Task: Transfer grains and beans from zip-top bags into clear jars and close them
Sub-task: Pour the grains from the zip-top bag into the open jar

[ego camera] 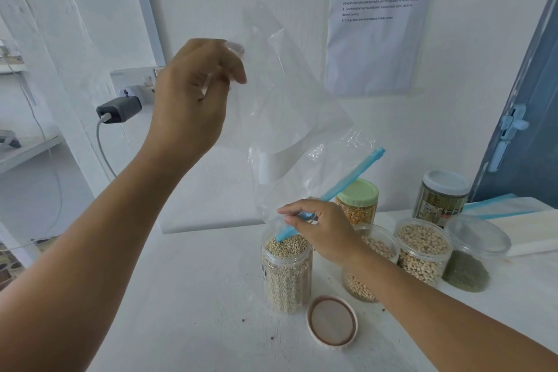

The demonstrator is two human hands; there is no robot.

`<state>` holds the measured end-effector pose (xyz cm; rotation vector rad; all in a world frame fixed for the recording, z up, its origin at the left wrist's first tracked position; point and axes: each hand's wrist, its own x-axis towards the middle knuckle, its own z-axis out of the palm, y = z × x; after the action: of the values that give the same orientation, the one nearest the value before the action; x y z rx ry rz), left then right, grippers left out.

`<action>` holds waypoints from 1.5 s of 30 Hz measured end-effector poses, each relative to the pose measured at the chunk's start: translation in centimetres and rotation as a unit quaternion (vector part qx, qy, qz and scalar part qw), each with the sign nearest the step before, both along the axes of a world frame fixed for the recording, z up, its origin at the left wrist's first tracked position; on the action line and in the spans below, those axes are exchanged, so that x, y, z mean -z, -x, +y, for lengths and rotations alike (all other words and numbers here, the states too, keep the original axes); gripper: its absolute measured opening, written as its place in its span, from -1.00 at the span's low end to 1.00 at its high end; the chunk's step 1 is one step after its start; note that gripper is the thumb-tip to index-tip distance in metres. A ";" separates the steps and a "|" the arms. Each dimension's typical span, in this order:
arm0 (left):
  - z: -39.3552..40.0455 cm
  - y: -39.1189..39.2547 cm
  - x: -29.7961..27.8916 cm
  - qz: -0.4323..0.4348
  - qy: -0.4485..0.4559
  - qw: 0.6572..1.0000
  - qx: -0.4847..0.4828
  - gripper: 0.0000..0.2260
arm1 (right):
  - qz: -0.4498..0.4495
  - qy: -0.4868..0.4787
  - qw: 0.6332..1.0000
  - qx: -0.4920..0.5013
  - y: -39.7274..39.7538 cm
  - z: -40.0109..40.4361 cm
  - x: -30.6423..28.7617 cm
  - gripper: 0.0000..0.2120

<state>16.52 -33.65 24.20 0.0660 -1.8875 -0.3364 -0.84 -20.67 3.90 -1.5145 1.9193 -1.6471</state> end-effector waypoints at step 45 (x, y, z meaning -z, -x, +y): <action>-0.7 -2.0 -1.1 -0.086 0.062 0.994 -0.037 -0.86 | 0.030 -0.024 0.999 -0.026 -0.6 1.3 -0.1 -0.74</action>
<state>18.48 -34.31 25.28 0.0832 -2.0670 -0.1679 -0.19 -19.39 4.03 -1.5999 1.9175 -1.5390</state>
